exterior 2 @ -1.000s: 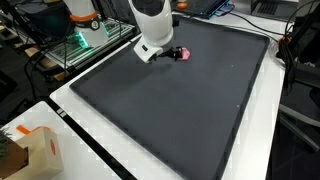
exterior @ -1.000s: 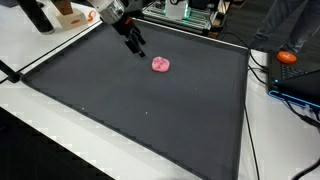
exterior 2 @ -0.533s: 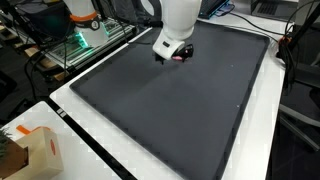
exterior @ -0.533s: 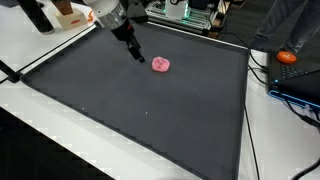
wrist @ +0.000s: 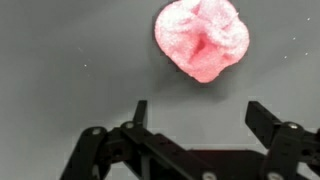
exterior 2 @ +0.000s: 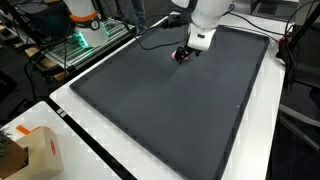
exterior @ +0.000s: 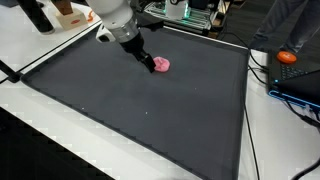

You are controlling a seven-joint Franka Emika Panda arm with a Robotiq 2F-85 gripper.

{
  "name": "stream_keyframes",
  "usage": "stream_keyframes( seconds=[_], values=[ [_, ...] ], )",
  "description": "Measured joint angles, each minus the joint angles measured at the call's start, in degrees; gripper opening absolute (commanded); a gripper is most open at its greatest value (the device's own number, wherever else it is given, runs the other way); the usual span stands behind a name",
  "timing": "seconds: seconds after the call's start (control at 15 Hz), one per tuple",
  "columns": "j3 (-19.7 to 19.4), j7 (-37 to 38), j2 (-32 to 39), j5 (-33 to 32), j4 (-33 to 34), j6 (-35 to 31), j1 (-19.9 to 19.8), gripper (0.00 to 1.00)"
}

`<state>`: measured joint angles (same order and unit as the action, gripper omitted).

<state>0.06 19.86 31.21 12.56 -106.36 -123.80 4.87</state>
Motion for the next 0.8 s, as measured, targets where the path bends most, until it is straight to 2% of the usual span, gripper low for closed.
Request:
stream_keyframes(
  seconds=[0.4,0.8],
  values=[
    [3.06,-9.83,3.30,-4.81,5.68,3.96,2.35,1.00],
    [5.02,-16.92,6.22,-11.54,11.48,12.31,6.04,1.00]
  ],
)
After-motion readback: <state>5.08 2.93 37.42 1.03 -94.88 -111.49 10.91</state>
